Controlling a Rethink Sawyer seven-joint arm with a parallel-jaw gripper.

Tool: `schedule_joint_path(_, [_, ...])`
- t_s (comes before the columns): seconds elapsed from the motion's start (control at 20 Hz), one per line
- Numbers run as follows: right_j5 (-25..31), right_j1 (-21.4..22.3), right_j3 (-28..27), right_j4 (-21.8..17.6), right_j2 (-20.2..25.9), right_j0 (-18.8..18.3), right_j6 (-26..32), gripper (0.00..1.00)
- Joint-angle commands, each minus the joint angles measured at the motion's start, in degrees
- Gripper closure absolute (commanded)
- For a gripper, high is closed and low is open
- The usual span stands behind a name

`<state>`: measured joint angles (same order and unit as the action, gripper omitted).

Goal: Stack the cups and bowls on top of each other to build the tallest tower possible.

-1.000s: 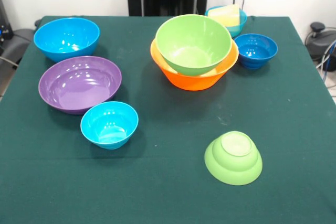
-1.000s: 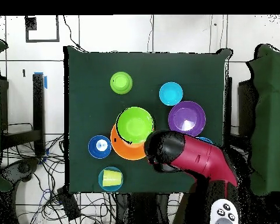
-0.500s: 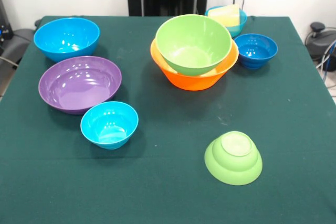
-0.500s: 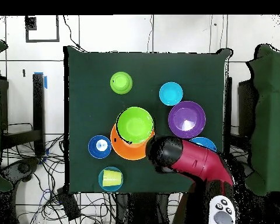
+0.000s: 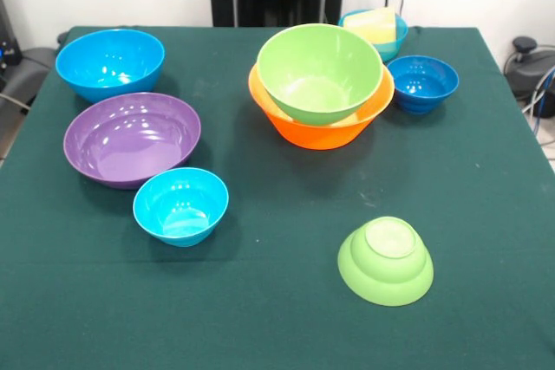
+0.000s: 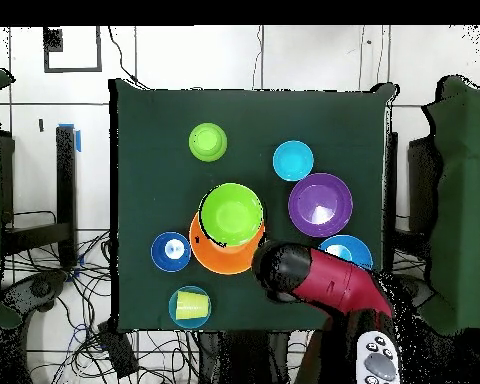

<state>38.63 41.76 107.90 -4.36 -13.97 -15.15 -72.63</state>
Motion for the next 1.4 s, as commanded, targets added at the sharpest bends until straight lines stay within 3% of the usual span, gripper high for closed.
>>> schedule_joint_path(0.05, [0.2,-0.9,5.5,-0.3,1.0,2.9,-12.8,0.0])
schedule_joint_path(0.4, [-0.9,2.6,10.1,1.7,-0.2,6.3,-15.5,0.0])
schedule_joint_path(0.9, [0.6,5.6,12.3,6.6,4.2,9.6,-17.9,0.0])
schedule_joint_path(1.4, [-5.8,6.7,14.6,7.5,7.8,10.6,-17.8,0.0])
